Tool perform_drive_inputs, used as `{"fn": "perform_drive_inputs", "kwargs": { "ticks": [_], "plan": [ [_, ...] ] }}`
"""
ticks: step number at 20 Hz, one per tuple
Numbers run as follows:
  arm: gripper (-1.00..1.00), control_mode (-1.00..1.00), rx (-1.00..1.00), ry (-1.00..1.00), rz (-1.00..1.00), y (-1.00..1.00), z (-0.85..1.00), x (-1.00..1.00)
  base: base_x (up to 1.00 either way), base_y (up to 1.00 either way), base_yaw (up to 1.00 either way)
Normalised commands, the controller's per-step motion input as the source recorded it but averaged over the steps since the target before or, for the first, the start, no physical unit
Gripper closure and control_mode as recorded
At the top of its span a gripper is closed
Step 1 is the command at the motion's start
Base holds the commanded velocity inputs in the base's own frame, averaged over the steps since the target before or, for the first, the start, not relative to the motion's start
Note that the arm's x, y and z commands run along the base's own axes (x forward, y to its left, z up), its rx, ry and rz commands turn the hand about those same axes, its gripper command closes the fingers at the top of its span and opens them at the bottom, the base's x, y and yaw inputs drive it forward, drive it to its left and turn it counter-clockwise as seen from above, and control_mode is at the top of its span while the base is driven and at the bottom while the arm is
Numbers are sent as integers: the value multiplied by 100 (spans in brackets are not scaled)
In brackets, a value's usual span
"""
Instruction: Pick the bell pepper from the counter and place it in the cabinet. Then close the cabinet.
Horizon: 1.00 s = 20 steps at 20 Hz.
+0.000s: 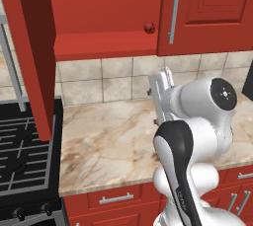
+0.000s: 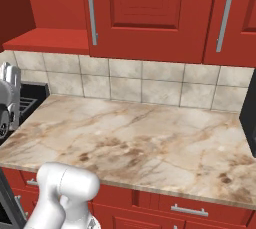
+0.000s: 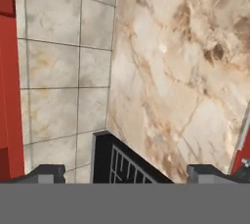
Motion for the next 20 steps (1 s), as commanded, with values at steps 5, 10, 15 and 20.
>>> {"fn": "perform_drive_inputs", "kwargs": {
  "ticks": [5,10,15,20],
  "plan": [
    [-100,-100,-3,-29,14,72,-37,-43,0,0,0],
    [-100,-100,-6,-35,12,80,-13,-63,0,0,0],
    [-100,-100,-6,-38,9,57,-23,-74,0,0,0],
    [-100,-100,-5,-39,7,55,-20,-69,0,0,0]
  ]
}}
